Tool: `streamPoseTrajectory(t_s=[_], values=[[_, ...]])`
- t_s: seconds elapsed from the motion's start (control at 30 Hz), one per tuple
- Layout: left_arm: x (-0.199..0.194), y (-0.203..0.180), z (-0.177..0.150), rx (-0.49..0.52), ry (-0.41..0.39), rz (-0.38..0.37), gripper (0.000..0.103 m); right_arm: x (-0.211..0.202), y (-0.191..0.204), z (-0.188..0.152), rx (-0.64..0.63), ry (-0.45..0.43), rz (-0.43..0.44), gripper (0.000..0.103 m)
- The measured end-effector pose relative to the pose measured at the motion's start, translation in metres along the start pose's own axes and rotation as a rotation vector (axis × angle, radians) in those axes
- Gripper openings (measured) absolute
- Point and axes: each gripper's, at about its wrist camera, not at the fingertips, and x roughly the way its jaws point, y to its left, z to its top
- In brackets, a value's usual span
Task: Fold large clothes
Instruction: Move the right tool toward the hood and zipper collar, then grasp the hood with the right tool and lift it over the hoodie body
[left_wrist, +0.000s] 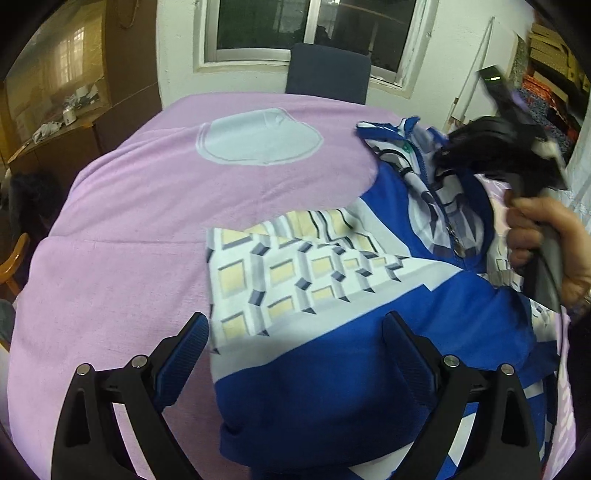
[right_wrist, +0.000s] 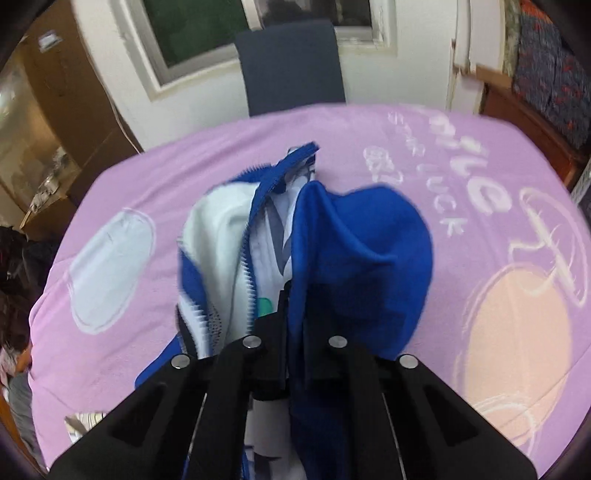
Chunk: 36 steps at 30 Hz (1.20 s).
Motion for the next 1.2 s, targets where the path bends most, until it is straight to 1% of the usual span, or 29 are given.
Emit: streamPoseTrajectory(t_s=[0.13, 0.23, 0.27, 0.33, 0.4, 0.43, 0.5, 0.53, 0.57, 0.6, 0.63, 0.67, 0.7, 0.77, 0.83, 0.87, 0.9, 0.93, 0.97, 1.03, 1.07, 1.1, 1.2], values=[[0.0, 0.005, 0.003, -0.009, -0.008, 0.001, 0.096, -0.045, 0.004, -0.006, -0.083, -0.09, 0.045, 0.005], [-0.005, 0.008, 0.004, -0.014, -0.019, -0.004, 0.096, -0.088, 0.006, -0.02, -0.16, -0.15, 0.079, 0.005], [-0.006, 0.009, 0.004, -0.014, -0.021, -0.004, 0.096, -0.105, 0.008, -0.03, -0.199, -0.169, 0.089, 0.005], [-0.009, 0.014, 0.005, -0.02, -0.03, 0.003, 0.096, -0.128, 0.013, -0.051, -0.268, -0.193, 0.079, 0.005], [-0.013, 0.018, 0.005, -0.027, -0.041, 0.007, 0.096, -0.151, 0.018, -0.084, -0.35, -0.21, 0.078, 0.006], [-0.016, 0.021, 0.005, -0.035, -0.048, 0.005, 0.096, -0.159, 0.019, -0.1, -0.383, -0.21, 0.078, 0.006], [-0.019, 0.026, 0.006, -0.053, -0.057, -0.002, 0.096, -0.169, 0.013, -0.141, -0.442, -0.166, 0.085, 0.008], [-0.02, 0.029, 0.006, -0.063, -0.059, -0.005, 0.096, -0.169, 0.01, -0.157, -0.457, -0.134, 0.078, 0.01], [-0.019, 0.031, 0.007, -0.071, -0.056, -0.005, 0.096, -0.166, 0.002, -0.174, -0.465, -0.092, 0.051, 0.014], [-0.018, 0.033, 0.007, -0.08, -0.05, -0.009, 0.096, -0.162, -0.006, -0.186, -0.464, -0.06, 0.016, 0.028], [-0.017, 0.033, 0.007, -0.083, -0.046, -0.013, 0.096, -0.16, -0.013, -0.195, -0.458, -0.044, -0.017, 0.045], [-0.015, 0.032, 0.007, -0.084, -0.04, -0.018, 0.096, -0.159, -0.021, -0.199, -0.441, -0.034, -0.045, 0.048], [-0.013, 0.03, 0.006, -0.079, -0.033, -0.023, 0.096, -0.166, -0.029, -0.201, -0.405, -0.037, -0.047, 0.049], [-0.012, 0.025, 0.004, -0.062, -0.025, -0.02, 0.096, -0.182, -0.037, -0.192, -0.345, -0.065, -0.01, 0.054], [-0.011, 0.019, 0.002, -0.04, -0.018, -0.019, 0.096, -0.204, -0.04, -0.167, -0.27, -0.137, 0.031, 0.074], [-0.01, 0.017, 0.0, -0.03, -0.015, -0.021, 0.096, -0.21, -0.042, -0.158, -0.247, -0.158, 0.044, 0.078], [-0.009, 0.014, -0.001, -0.022, -0.012, -0.022, 0.096, -0.213, -0.04, -0.137, -0.208, -0.174, 0.061, 0.082], [-0.007, 0.011, -0.001, -0.008, -0.005, -0.022, 0.096, -0.211, -0.036, -0.123, -0.184, -0.171, 0.074, 0.084], [-0.005, 0.009, -0.002, 0.004, 0.001, -0.018, 0.096, -0.203, -0.029, -0.106, -0.167, -0.15, 0.084, 0.086], [-0.003, 0.006, -0.004, 0.02, 0.008, -0.005, 0.096, -0.173, -0.018, -0.067, -0.115, -0.077, 0.04, 0.087], [-0.002, 0.006, -0.004, 0.025, 0.01, -0.001, 0.096, -0.159, -0.017, -0.056, -0.095, -0.042, 0.027, 0.087], [-0.001, 0.006, -0.003, 0.027, 0.011, 0.001, 0.096, -0.135, -0.014, -0.041, -0.064, 0.009, 0.006, 0.087], [0.002, 0.011, -0.001, 0.02, 0.013, 0.006, 0.096, -0.082, -0.012, -0.018, 0.006, 0.092, -0.056, 0.087]])
